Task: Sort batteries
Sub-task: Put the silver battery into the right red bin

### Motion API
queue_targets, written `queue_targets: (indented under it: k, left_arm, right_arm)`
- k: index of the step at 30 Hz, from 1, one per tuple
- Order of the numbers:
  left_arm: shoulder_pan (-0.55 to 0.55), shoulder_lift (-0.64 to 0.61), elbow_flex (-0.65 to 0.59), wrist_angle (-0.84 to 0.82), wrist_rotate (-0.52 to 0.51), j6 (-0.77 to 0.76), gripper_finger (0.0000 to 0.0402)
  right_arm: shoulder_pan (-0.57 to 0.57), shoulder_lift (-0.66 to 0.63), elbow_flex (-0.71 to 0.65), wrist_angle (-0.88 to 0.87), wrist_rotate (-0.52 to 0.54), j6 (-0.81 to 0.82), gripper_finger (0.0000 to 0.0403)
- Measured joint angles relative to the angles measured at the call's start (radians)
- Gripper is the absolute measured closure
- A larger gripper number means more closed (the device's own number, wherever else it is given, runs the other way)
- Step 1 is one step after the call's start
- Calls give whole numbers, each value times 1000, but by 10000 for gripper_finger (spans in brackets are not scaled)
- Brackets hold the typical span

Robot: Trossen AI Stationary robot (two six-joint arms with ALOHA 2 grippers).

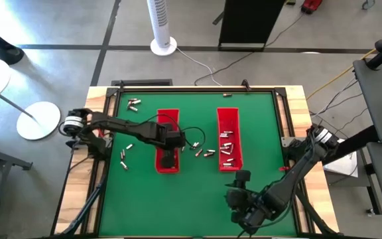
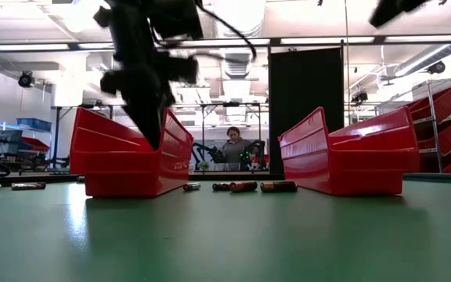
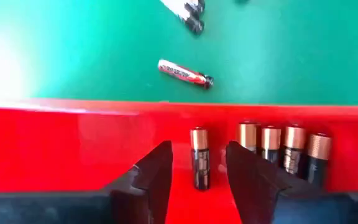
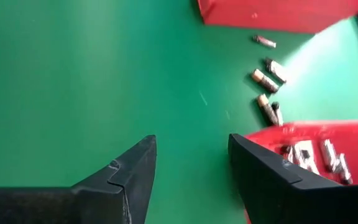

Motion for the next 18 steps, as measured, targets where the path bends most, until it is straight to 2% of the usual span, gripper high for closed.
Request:
queue_targets:
  k: [5, 11, 14, 18]
  left_arm:
    - [-34, -158, -5, -119, -2, -62, 244]
    - [-97, -409, -118, -351, -8, -339, 223]
    - [-99, -526, -205, -362, -51, -480, 215]
    - [-95, -628, -363, -279, -53, -568, 218]
  right_arm:
    - [-34, -2, 46, 2, 0, -109, 204]
    - [-68, -2, 47, 3, 0, -180, 204]
    - [-84, -2, 38, 7, 0, -201, 206]
    - [-94, -2, 24, 28, 2, -205, 213]
